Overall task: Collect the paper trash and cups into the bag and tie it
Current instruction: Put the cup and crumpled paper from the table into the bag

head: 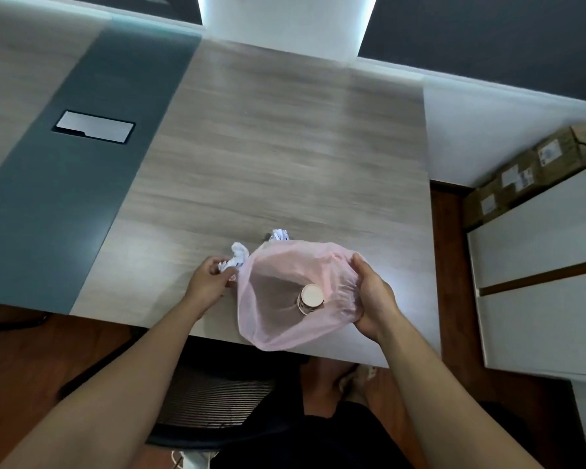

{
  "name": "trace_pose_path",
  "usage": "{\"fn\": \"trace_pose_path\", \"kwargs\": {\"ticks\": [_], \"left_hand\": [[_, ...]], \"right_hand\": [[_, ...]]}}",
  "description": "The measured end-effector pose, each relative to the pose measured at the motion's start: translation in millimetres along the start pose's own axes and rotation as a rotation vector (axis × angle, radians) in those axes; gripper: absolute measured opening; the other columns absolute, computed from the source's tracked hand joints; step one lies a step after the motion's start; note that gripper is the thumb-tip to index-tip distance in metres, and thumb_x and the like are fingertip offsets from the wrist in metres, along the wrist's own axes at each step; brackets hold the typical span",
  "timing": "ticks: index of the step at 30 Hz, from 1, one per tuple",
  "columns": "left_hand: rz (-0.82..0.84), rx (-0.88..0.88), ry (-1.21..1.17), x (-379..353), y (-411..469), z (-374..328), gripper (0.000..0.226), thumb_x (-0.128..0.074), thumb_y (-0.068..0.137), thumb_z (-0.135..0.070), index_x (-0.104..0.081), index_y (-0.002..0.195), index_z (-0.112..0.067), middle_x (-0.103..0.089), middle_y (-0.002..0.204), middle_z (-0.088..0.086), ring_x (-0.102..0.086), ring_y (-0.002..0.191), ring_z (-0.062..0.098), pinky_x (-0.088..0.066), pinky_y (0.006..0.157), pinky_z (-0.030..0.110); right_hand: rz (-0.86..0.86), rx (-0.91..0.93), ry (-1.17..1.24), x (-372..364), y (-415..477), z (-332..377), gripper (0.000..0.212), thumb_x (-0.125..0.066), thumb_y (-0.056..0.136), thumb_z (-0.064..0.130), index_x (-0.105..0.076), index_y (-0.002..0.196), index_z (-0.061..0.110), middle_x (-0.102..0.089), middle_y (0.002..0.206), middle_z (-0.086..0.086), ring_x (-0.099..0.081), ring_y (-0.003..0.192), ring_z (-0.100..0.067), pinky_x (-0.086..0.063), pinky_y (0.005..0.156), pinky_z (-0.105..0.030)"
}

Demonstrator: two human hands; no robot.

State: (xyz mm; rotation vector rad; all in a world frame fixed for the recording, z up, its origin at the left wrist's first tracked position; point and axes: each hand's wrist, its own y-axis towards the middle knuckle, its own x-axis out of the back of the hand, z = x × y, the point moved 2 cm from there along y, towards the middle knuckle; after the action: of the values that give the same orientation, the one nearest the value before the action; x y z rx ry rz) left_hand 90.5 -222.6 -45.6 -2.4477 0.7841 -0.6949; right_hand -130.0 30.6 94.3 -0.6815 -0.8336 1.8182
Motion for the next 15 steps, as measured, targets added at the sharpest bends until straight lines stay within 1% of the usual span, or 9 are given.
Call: {"fn": "trace_pose_path", "kwargs": {"ticks": [1,3,5,6,8,10,12,14,15], "left_hand": [[0.037,-0.023,-0.133,-0.6,-7.0,-14.1,0.019,-0.078,0.096,-0.03,-0.07,0.114,-0.027,-0.08,0.111,0.01,-0.076,0.08,0.02,-0.047,0.059,0.03],[0.133,-0.059,-0.385,1.3,-21.6,-39.1,0.019,-0.077,0.095,-0.032,-0.072,0.113,-0.03,-0.077,0.108,0.014,-0.072,0.075,0.017,-0.038,0.055,0.026],[0.308,-0.037,-0.594,4.0,-36.2,-57.9,0.025,-0.078,0.091,-0.036,-0.071,0.114,-0.03,-0.072,0.102,0.009,-0.066,0.073,0.015,-0.037,0.055,0.026],[0.406,-0.032,-0.63,3.5,-42.9,-64.5,0.03,-0.081,0.089,-0.038,-0.07,0.116,-0.029,-0.07,0.101,0.007,-0.064,0.074,0.016,-0.038,0.057,0.026],[0.564,-0.04,-0.53,-2.3,-55.4,-73.3,0.043,-0.087,0.084,-0.042,-0.07,0.12,-0.026,-0.068,0.102,0.009,-0.063,0.075,0.019,-0.041,0.06,0.027],[0.654,-0.08,-0.38,-14.5,-64.0,-79.8,0.04,-0.083,0.091,-0.036,-0.072,0.125,-0.019,-0.069,0.103,0.011,-0.063,0.074,0.02,-0.041,0.06,0.026],[0.639,-0.119,-0.138,-30.2,-64.7,-80.0,0.033,-0.078,0.099,-0.03,-0.073,0.129,-0.017,-0.073,0.102,0.007,-0.065,0.076,0.019,-0.045,0.059,0.024],[0.587,-0.134,0.159,-47.3,-58.3,-70.4,0.03,-0.08,0.097,-0.031,-0.075,0.125,-0.023,-0.077,0.097,0.005,-0.068,0.079,0.015,-0.051,0.06,0.024],[0.545,-0.125,0.288,-55.3,-52.8,-61.3,0.031,-0.082,0.095,-0.033,-0.075,0.123,-0.022,-0.077,0.093,0.004,-0.068,0.079,0.015,-0.054,0.062,0.024]], "right_hand": [[0.0,-0.001,0.01,-0.4,-0.2,0.6,0.038,-0.074,0.103,0.045,-0.08,0.123,0.013,-0.086,0.112,-0.007,-0.082,0.109,-0.028,-0.062,0.107,-0.053],[0.011,0.002,0.028,-2.0,-0.8,1.3,0.038,-0.074,0.103,0.045,-0.079,0.125,0.014,-0.086,0.114,-0.008,-0.082,0.11,-0.03,-0.062,0.106,-0.055],[0.018,0.006,0.028,-3.5,-0.5,1.5,0.037,-0.074,0.103,0.045,-0.08,0.125,0.015,-0.086,0.114,-0.007,-0.082,0.11,-0.03,-0.062,0.106,-0.055],[0.027,0.008,0.028,-4.2,-0.6,1.1,0.037,-0.073,0.104,0.045,-0.08,0.125,0.015,-0.085,0.115,-0.007,-0.082,0.11,-0.03,-0.062,0.106,-0.055],[0.038,0.012,0.026,-4.7,-0.9,-0.1,0.037,-0.072,0.104,0.045,-0.08,0.125,0.016,-0.085,0.115,-0.006,-0.082,0.109,-0.029,-0.062,0.105,-0.055],[0.034,0.01,0.019,-4.1,-1.6,-1.5,0.038,-0.072,0.103,0.046,-0.08,0.125,0.016,-0.086,0.115,-0.007,-0.082,0.108,-0.029,-0.062,0.106,-0.056],[0.033,0.01,0.015,-3.0,-3.1,-1.7,0.037,-0.071,0.105,0.046,-0.08,0.124,0.016,-0.086,0.114,-0.007,-0.082,0.108,-0.029,-0.061,0.106,-0.055],[0.03,0.015,0.013,-1.8,-5.3,0.2,0.035,-0.069,0.106,0.045,-0.081,0.123,0.017,-0.086,0.115,-0.006,-0.081,0.107,-0.028,-0.062,0.105,-0.051],[0.025,0.016,0.014,-0.7,-6.5,1.0,0.034,-0.069,0.106,0.045,-0.081,0.122,0.017,-0.086,0.115,-0.006,-0.081,0.106,-0.027,-0.063,0.102,-0.049]]}}
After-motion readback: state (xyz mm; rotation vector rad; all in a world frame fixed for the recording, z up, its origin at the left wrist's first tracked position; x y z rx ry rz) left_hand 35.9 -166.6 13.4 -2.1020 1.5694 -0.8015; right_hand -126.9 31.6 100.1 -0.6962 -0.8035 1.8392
